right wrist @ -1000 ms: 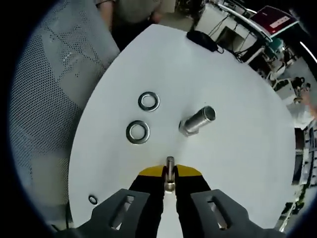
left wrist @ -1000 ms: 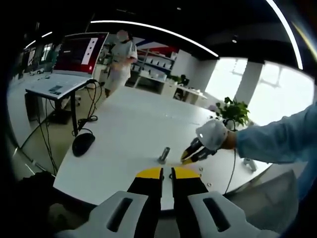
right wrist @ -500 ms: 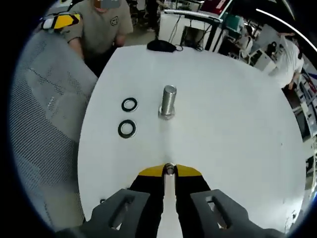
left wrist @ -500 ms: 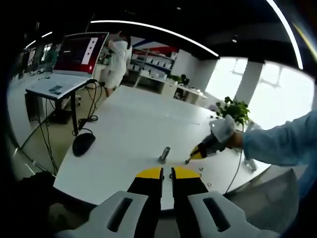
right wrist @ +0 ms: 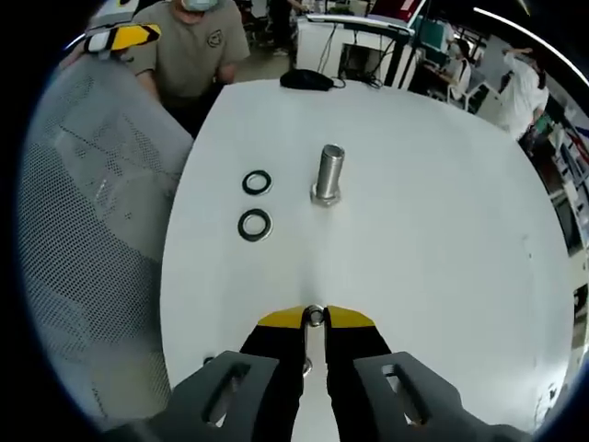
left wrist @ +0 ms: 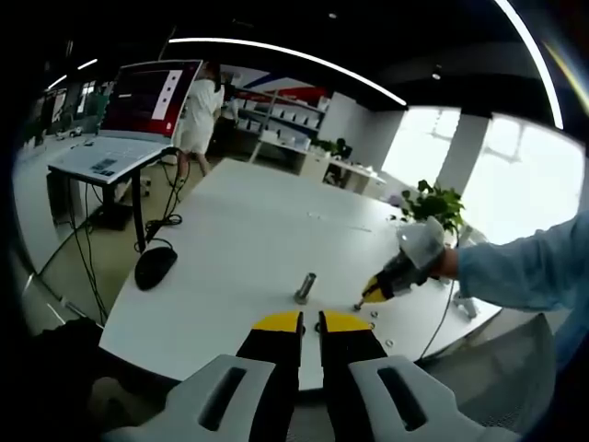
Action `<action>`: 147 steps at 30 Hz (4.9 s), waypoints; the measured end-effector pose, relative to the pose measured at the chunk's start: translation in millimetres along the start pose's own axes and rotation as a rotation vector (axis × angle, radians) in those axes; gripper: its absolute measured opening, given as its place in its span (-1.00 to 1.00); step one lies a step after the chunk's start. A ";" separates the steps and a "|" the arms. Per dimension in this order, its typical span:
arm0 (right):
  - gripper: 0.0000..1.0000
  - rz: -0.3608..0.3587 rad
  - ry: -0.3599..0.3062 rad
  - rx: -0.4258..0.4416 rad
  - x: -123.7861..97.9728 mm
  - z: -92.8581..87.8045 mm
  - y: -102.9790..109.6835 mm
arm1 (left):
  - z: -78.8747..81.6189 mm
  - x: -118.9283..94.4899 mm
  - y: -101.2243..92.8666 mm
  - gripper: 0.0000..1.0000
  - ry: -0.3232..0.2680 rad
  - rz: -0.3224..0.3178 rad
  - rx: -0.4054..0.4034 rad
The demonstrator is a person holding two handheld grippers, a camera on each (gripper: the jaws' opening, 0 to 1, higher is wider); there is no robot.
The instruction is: Place the washer onto the threaded stud by aligning its center hole with the stud, sliding it down to the base, and recovering from edge contact or off-axis alignment until the washer reaches the visible bottom stop.
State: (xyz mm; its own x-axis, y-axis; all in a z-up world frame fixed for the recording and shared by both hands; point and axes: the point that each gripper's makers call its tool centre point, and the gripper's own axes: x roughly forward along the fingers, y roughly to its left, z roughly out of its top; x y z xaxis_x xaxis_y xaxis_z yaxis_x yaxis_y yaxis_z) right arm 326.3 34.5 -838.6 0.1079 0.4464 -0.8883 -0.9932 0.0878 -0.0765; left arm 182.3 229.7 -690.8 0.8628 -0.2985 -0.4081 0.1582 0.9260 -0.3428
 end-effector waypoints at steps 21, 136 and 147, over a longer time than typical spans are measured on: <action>-0.62 -0.035 0.029 0.020 -14.6 -10.6 -1.7 | -0.7 0.6 -0.1 -0.91 0.006 -0.003 0.005; -0.68 0.139 0.263 -0.210 1.9 -70.9 91.0 | 4.7 -0.9 0.2 -0.91 -0.034 -0.012 -0.010; -0.72 0.117 0.251 -0.209 -0.4 -68.3 86.0 | 4.4 -1.1 0.1 -0.91 -0.032 -0.011 -0.008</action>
State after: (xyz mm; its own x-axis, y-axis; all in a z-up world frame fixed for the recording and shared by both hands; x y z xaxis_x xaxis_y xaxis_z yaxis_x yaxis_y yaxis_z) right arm 237.8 -19.0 -875.7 0.0045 0.2079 -0.9781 -0.9885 -0.1471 -0.0359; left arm 183.5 231.2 -686.7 0.8757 -0.3015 -0.3771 0.1643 0.9205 -0.3545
